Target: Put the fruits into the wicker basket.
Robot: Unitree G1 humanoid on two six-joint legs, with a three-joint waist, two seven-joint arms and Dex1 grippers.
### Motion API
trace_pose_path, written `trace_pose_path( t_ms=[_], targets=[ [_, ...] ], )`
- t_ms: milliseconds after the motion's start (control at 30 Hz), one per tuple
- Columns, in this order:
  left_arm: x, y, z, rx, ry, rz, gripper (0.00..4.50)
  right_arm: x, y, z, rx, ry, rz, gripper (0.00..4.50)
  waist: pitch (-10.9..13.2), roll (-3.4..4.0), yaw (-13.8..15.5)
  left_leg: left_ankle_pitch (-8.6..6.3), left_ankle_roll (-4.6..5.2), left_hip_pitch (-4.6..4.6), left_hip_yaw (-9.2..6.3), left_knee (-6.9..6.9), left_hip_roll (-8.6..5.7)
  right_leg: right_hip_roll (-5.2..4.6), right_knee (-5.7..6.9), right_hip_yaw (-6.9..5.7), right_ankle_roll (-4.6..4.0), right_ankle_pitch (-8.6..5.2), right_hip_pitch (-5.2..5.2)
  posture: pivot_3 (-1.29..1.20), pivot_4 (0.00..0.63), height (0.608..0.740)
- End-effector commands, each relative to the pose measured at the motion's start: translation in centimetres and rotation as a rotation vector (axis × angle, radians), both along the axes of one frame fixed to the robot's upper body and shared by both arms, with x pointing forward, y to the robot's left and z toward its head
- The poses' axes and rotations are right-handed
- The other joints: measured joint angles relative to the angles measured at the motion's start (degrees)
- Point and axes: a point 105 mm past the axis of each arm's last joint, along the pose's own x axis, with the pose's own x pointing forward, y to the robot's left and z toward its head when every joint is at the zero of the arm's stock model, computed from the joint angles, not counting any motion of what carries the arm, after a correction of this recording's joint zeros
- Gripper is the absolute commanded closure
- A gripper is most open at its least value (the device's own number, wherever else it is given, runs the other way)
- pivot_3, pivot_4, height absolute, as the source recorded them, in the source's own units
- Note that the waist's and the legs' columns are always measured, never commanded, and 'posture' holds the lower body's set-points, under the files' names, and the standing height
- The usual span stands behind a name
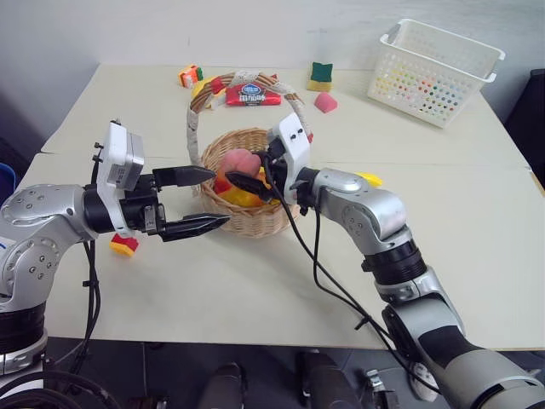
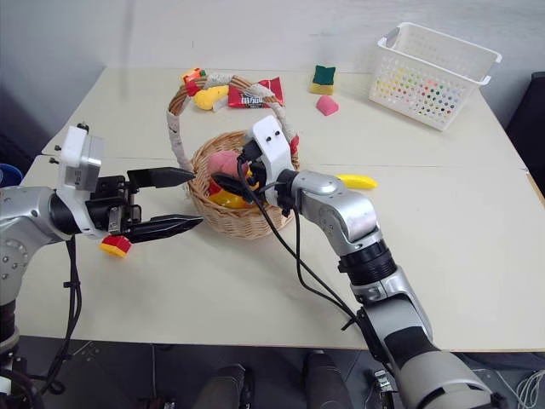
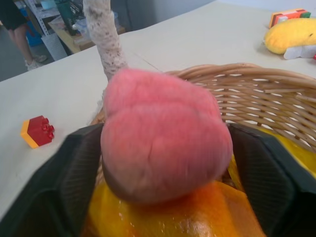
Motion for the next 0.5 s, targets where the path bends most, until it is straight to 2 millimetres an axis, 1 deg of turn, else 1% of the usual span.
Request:
trace_pose_path(
  t_ms=[33, 67, 133, 200, 233, 300, 367, 433, 500],
  targets=[
    [-0.6, -0.4, 0.4, 0.009, -0.047, -0.014, 0.0, -3.0, -0.7, 3.7, 0.101, -0.11, 0.118, 0.03, 0.0, 0.0, 0.0, 0.0, 0.0, -0.06, -0.01, 0.02, 0.0, -0.01, -0.01, -0.03, 0.0, 0.0, -0.04, 0.0, 0.15, 0.74],
    [-0.6, -0.4, 0.4, 0.008, -0.046, -0.014, 0.0, -4.0, -1.3, 4.1, 0.123, -0.117, 0.147, 0.03, 0.0, 0.0, 0.0, 0.0, 0.0, -0.11, -0.02, 0.03, 0.0, -0.01, -0.02, -0.05, 0.0, 0.0, -0.08, 0.0, 0.15, 0.74],
    [-0.4, -0.4, 0.5, 0.005, -0.045, -0.015, 0.0, -5.9, -3.5, 4.7, 0.168, -0.112, 0.168, 0.03, 0.0, 0.0, 0.3, 0.0, 0.0, -0.23, -0.09, 0.1, 0.03, -0.01, 0.0, -0.08, 0.0, 0.0, -0.15, 0.0, 0.15, 0.74],
    [-0.3, -0.4, 0.5, 0.004, -0.045, -0.016, 0.0, -6.9, -5.5, 4.6, 0.188, -0.092, 0.143, 0.03, 0.0, 0.0, 0.5, 0.01, 0.01, -0.34, -0.17, 0.26, 0.02, -0.03, -0.01, -0.11, 0.0, 0.0, -0.12, 0.0, 0.15, 0.74],
    [-0.2, -0.4, 0.5, 0.002, -0.046, -0.017, 0.0, -7.0, -6.8, 4.1, 0.181, -0.078, 0.101, 0.03, 0.0, 0.0, 0.6, 0.0, 0.03, -0.37, -0.17, 0.38, 0.0, -0.03, -0.08, -0.11, 0.0, 0.0, -0.05, 0.0, 0.15, 0.74],
    [-0.1, -0.6, 0.5, -0.001, -0.047, -0.021, 0.0, -6.4, -9.4, 2.9, 0.161, -0.046, -0.031, 0.03, 0.0, 0.0, 0.9, 0.04, 0.14, -0.38, -0.13, 0.58, -0.06, -0.09, -0.18, -0.09, 0.02, 0.0, 0.11, 0.0, 0.15, 0.74],
    [0.0, -0.7, 0.4, -0.003, -0.048, -0.026, 0.0, -5.2, -11.1, 1.7, 0.151, -0.01, -0.164, 0.03, 0.0, -0.01, 0.9, 0.08, 0.21, -0.34, -0.07, 0.66, -0.08, -0.09, -0.16, -0.02, 0.08, 0.04, 0.13, 0.0, 0.15, 0.74],
    [0.2, -0.9, 0.4, -0.002, -0.051, -0.031, 0.0, -3.3, -12.6, -0.3, 0.112, 0.029, -0.323, 0.03, 0.0, 0.0, 0.7, 0.12, 0.22, -0.25, 0.01, 0.69, -0.1, -0.09, -0.13, 0.09, 0.08, 0.04, 0.11, 0.0, 0.15, 0.74],
    [0.3, -1.2, 0.4, -0.002, -0.058, -0.037, 0.0, -1.5, -13.3, -2.4, 0.072, 0.064, -0.45, 0.03, 0.0, 0.0, 0.5, 0.15, 0.2, -0.2, 0.02, 0.68, -0.09, -0.05, -0.02, 0.11, 0.08, 0.04, 0.08, 0.0, 0.15, 0.74]
  ],
)
